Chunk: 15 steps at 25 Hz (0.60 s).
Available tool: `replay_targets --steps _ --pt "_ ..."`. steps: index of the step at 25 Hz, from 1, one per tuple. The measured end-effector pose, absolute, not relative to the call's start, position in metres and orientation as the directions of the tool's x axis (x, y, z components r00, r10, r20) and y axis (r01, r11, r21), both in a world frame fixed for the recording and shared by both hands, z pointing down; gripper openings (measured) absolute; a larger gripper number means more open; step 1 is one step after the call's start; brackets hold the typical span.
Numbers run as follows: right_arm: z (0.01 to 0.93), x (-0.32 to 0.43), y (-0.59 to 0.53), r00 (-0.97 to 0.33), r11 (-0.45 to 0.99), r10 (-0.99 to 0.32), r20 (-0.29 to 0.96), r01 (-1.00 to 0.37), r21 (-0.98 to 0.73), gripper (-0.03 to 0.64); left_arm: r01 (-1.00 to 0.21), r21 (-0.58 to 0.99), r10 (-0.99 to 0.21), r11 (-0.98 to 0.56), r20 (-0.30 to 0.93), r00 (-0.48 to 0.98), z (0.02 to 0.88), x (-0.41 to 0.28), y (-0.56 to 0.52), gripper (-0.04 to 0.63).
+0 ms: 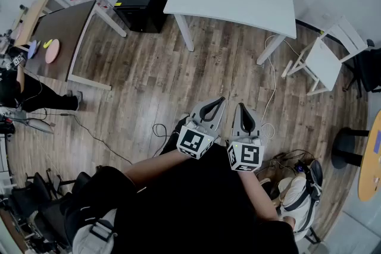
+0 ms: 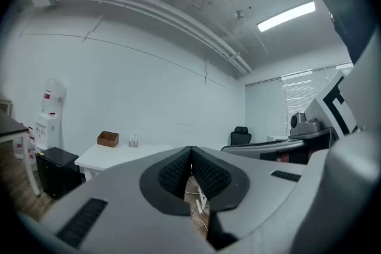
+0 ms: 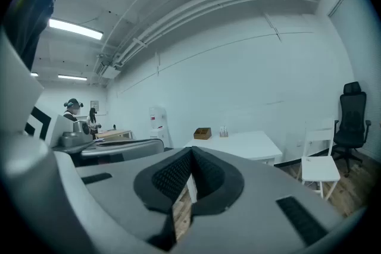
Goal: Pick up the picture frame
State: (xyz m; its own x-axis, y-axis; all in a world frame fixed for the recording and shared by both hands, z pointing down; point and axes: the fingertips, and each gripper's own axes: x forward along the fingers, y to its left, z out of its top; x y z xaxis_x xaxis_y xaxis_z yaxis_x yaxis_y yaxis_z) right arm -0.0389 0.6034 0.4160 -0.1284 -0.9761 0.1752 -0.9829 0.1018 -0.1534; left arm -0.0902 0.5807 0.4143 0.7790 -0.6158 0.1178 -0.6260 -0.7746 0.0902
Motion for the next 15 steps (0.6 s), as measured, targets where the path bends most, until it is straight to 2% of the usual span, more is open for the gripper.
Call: replay_targets --steps 3,8,15 --pt "0.42 -0.025 0.6 -0.148 0.118 -0.974 0.171 -0.978 -0.173 0.032 -0.614 0.102 -0.606 -0.782 0.102 0.789 0.416 -0.072 0.58 0.014" --pt "0.412 -0.006 0.586 -0.106 0.094 -0.99 0.096 -0.988 -0.122 0.034 -0.561 0.16 -0.548 -0.812 0.117 0.828 0.432 -0.054 0.568 0.014" --pt "0.434 0.002 0.529 -0.126 0.1 -0.979 0.159 -0.982 -0.161 0.035 -0.56 0.203 -0.546 -0.803 0.124 0.828 0.448 -0.045 0.506 0.014"
